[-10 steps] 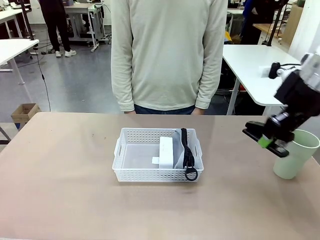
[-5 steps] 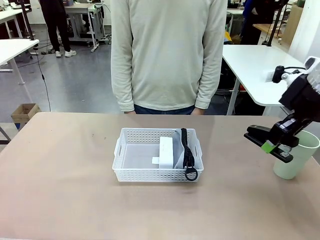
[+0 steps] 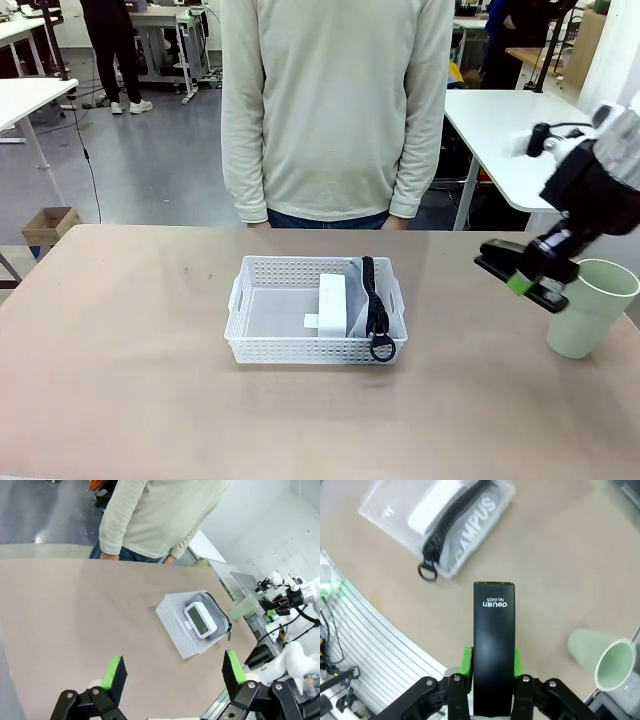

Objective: Efficiently arrange items inside the basket to fit them all.
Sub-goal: Pick up the Stapler and place it inside the Organizing basket.

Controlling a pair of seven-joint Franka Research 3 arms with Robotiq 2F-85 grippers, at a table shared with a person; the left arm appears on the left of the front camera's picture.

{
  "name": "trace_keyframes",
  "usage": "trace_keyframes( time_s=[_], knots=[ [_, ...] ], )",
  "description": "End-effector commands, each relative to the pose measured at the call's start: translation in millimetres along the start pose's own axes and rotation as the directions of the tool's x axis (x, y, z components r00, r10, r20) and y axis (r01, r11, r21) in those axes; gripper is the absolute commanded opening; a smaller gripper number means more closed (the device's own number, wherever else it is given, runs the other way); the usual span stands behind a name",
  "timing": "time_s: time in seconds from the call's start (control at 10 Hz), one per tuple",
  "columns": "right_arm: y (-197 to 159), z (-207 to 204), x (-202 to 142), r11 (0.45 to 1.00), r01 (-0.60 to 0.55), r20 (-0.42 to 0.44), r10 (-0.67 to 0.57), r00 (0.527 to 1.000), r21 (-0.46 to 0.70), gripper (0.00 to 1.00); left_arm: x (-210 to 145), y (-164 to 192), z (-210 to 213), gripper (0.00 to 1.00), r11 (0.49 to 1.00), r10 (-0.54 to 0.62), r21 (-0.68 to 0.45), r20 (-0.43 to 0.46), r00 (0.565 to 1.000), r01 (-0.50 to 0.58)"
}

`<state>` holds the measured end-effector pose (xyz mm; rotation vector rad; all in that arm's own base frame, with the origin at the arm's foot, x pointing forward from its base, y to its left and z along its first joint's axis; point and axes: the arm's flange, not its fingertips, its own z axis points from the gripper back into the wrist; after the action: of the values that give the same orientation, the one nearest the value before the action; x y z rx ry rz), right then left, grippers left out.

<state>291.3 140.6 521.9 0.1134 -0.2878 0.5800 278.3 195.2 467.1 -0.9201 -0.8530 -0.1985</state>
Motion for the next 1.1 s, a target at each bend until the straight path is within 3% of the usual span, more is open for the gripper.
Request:
trace_keyframes(
  time_s=[0.0,0.1,0.5,0.8,1.0],
  knots=[
    [41,-6,69,0.996,-0.092,0.072,0.092,0.993,-0.010,0.37,-1,-2,1,1.00,1.000,-0.004,-0.012,0.011,1.000,0.004],
    [75,-14,107,0.986,-0.167,0.066,0.167,0.984,0.008,0.37,-1,-2,1,1.00,1.000,-0.004,-0.012,0.011,1.000,0.004],
    [181,-83,196,0.982,-0.189,0.020,0.189,0.982,-0.012,0.37,-1,-2,1,1.00,1.000,-0.004,-0.012,0.011,1.000,0.004],
    [205,-170,220,0.950,-0.266,-0.044,0.262,0.964,-0.162,0.37,-1,-2,1,1.00,1.000,-0.004,-0.012,0.011,1.000,0.004],
    [195,-205,216,0.941,-0.325,-0.073,0.319,0.945,-0.098,0.37,-1,-2,1,1.00,1.000,-0.004,-0.012,0.011,1.000,0.004]
  ],
)
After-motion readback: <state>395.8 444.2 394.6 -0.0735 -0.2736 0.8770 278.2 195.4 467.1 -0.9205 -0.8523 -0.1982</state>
